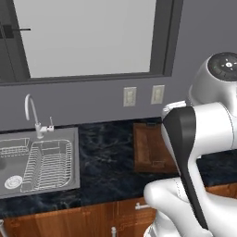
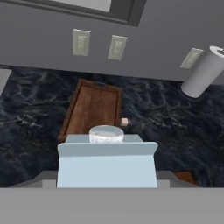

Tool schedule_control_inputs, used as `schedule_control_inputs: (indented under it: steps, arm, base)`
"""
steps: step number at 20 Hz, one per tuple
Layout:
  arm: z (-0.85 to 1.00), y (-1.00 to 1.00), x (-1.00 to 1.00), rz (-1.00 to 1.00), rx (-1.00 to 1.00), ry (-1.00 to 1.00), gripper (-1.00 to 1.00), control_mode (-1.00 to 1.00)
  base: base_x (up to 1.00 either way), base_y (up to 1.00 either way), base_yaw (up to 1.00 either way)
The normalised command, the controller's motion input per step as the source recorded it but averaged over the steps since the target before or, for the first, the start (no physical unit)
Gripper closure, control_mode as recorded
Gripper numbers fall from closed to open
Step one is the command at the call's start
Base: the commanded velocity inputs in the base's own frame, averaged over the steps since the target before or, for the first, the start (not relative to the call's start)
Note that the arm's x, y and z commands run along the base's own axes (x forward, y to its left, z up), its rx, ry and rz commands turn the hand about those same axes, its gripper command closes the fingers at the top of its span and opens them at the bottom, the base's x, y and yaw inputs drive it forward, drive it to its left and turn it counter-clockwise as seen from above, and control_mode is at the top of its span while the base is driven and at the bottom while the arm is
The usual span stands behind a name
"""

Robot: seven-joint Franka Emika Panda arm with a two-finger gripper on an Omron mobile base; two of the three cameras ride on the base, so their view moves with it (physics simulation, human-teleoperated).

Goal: Take out the milk from the fridge and place it on the tray on the counter. Then take the sugar cube near the tray and place it in the tray.

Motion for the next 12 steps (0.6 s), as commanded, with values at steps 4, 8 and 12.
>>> schedule_control_inputs:
  steps: [4,8,12]
  arm:
    - [0.0,0.0,0.0,0.0,0.0,0.0,1.0,1.0]
    - [0.0,0.0,0.0,0.0,0.0,0.0,1.0,1.0]
    - [0.0,-0.01,0.79,-0.05,0.08,-0.05,1.0,-1.0]
  base:
    - [0.62,-0.07,-0.33]
    - [0.61,0.0,-0.31]
    - [0.0,0.0,0.0]
